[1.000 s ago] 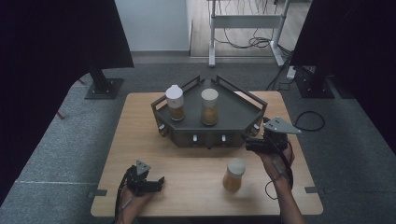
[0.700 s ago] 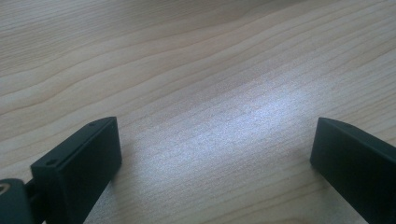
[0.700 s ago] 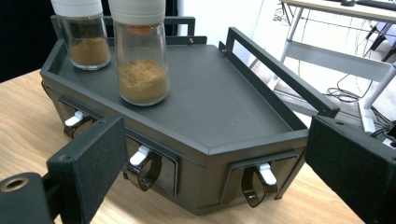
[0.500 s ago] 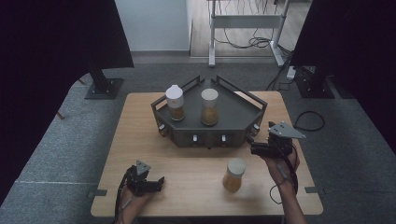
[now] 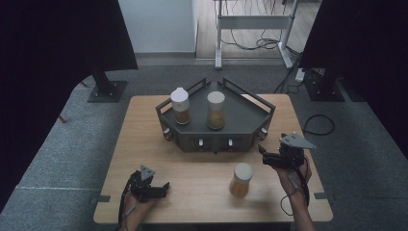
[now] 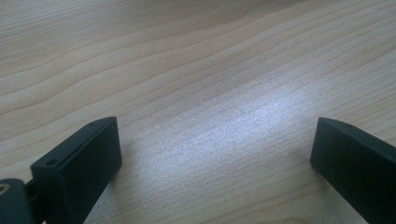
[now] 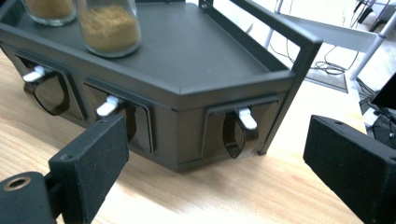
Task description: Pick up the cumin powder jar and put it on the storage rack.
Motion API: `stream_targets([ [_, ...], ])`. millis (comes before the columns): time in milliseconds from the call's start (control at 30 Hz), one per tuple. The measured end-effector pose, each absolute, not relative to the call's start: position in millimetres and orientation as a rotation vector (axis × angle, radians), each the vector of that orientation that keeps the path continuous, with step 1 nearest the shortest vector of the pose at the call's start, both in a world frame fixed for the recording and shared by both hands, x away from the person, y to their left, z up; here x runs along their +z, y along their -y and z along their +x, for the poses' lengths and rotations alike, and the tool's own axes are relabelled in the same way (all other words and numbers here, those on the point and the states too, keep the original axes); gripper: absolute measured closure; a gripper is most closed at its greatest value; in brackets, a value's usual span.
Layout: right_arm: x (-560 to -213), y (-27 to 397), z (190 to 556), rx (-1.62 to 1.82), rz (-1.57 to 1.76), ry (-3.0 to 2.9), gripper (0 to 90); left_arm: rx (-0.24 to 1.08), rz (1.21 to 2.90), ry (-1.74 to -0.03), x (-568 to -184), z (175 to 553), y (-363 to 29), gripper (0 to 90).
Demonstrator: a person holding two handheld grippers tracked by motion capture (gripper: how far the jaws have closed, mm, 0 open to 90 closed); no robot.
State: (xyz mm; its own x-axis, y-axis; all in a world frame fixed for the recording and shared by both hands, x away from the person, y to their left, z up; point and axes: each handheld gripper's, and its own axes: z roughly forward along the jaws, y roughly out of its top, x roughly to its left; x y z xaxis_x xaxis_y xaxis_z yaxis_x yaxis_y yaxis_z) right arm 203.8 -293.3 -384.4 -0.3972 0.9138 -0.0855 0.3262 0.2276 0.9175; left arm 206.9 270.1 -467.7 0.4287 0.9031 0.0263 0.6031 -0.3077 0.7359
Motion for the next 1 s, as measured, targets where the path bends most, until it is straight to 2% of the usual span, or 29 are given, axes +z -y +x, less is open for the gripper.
stream_targets([
  [1000,-423.8,301.1,200.5,1.082,1.246,-1.886,7.1,0.588,2.032,-1.265,-467.4,207.0,-270.2,1.5],
])
